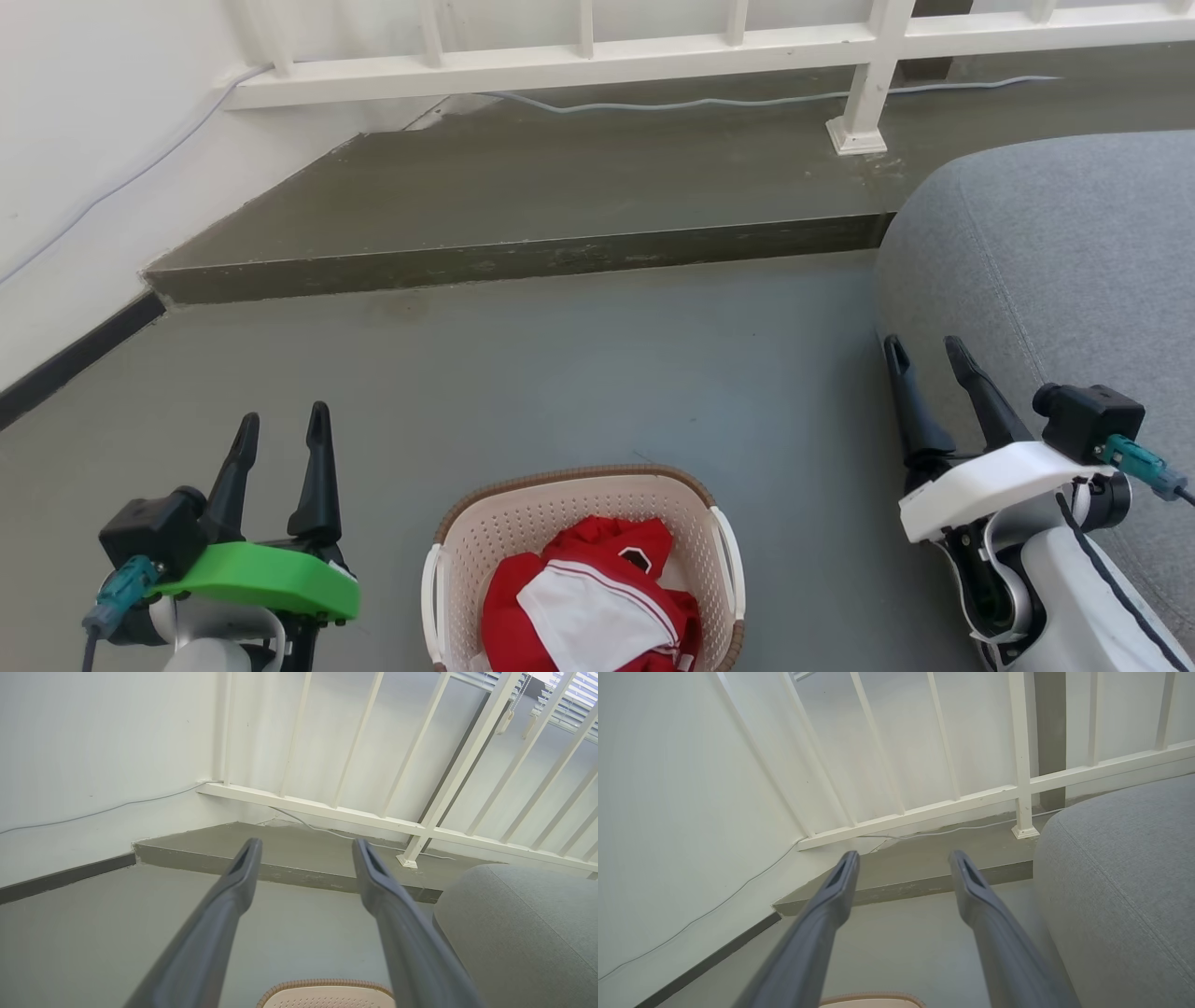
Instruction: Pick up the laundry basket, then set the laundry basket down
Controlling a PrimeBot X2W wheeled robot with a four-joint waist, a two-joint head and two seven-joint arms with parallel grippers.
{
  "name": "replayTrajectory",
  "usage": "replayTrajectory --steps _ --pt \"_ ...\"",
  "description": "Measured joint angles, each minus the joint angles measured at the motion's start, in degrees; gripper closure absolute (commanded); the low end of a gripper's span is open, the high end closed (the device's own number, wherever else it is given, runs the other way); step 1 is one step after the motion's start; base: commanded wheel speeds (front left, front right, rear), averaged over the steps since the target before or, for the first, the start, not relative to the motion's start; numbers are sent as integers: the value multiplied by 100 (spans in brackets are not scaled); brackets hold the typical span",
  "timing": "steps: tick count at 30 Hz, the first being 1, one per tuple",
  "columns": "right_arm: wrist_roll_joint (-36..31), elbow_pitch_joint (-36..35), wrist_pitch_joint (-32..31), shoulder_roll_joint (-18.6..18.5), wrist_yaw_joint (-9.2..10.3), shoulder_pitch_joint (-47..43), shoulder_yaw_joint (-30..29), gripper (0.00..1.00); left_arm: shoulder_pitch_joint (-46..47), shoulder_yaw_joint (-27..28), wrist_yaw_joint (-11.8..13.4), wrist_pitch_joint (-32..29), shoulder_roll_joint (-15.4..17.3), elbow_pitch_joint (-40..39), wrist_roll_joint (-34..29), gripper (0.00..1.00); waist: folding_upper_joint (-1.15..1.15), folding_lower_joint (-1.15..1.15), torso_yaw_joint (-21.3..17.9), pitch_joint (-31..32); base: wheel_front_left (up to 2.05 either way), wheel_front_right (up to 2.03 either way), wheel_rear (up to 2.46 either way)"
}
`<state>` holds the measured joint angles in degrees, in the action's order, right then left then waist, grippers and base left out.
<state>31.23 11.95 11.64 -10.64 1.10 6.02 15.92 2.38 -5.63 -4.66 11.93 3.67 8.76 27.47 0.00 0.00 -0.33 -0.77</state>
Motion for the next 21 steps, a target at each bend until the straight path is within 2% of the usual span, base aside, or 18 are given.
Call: replayTrajectory --steps 12,21 --pt "-875 -54 256 -1 58 69 181 0 1 -32 15 234 -54 -58 -904 0 0 0 -6 -21 0 0 0" --pt "-1010 -53 278 10 51 79 164 0 1 -16 14 250 -69 -77 -1022 0 0 0 0 -26 0 0 0"
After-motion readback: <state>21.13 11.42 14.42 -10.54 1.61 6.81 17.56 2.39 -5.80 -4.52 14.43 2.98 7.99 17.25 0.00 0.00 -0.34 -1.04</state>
